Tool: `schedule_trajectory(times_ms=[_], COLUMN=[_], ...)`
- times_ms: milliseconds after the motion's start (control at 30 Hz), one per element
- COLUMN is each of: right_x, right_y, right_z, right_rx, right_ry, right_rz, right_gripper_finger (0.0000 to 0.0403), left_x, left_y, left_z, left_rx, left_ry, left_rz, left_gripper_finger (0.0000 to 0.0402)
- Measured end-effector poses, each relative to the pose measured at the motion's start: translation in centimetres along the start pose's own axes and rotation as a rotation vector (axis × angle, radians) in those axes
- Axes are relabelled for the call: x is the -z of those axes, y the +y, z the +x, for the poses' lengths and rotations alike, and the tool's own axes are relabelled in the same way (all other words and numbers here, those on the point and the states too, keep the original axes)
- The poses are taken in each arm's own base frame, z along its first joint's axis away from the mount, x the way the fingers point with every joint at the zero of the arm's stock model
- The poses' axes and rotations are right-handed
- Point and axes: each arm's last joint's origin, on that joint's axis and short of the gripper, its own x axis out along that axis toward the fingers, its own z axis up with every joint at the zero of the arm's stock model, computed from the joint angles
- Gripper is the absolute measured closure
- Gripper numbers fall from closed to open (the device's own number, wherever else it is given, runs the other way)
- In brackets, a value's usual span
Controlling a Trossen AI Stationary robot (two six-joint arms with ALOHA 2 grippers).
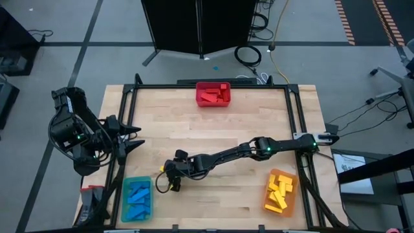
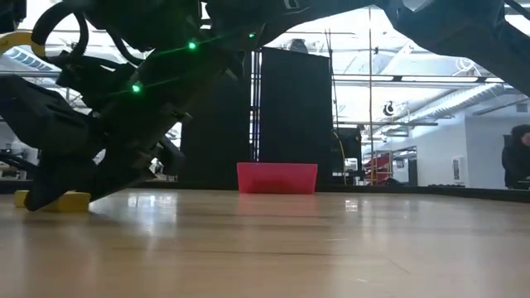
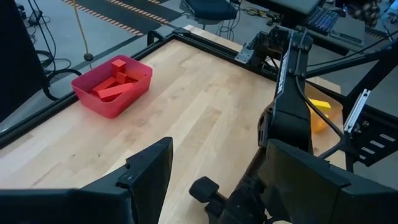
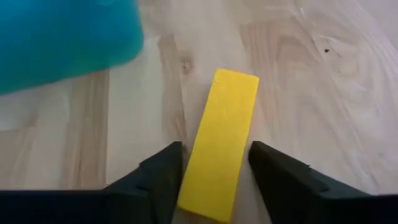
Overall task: Sort blocks
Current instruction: Put the yellow block into the orange bin
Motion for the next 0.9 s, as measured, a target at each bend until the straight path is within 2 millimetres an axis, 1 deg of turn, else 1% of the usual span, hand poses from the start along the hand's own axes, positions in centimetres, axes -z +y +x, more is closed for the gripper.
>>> schedule_trajectory(times_ms=[67,200,300,467,633,767,833,900], right_x=[0.1,0.3,0.0,-1.1,-2.8,-5.0,-5.6,-5.8], right_y=[-0.1,-0.2,-0.2,0.2,0.7,0.4,0.1,0.1], right_z=[0.0,-0.1,-0.5,-2.4,-6.2,-10.4,-12.2,-14.0], right_rx=[0.006,0.001,-0.036,-0.072,-0.083,-0.07,-0.029,0.002], right_ry=[0.017,0.044,0.057,0.059,0.067,0.026,0.03,0.057], right_rz=[0.002,0.035,0.05,0.047,-0.004,-0.022,-0.032,-0.058], right_gripper_finger=[0.0234,0.0312,0.0315,0.0315,0.0315,0.0315,0.0315,0.0315], left_x=[0.0,0.0,0.0,0.0,0.0,0.0,0.0,0.0], left_y=[0.0,0.0,-0.1,-0.1,-0.1,-0.1,0.0,-0.1], left_z=[0.0,0.0,0.0,0.0,0.0,0.0,0.0,0.0], left_rx=[0.0,0.002,0.002,0.001,0.001,0.0,0.0,-0.001], left_ry=[0.0,0.0,0.0,0.0,0.0,-0.001,-0.003,-0.003], left_rz=[0.0,-0.003,-0.004,-0.003,-0.002,-0.002,-0.001,-0.001], left_gripper_finger=[0.0137,0.0137,0.0137,0.0137,0.0137,0.0137,0.0137,0.0137])
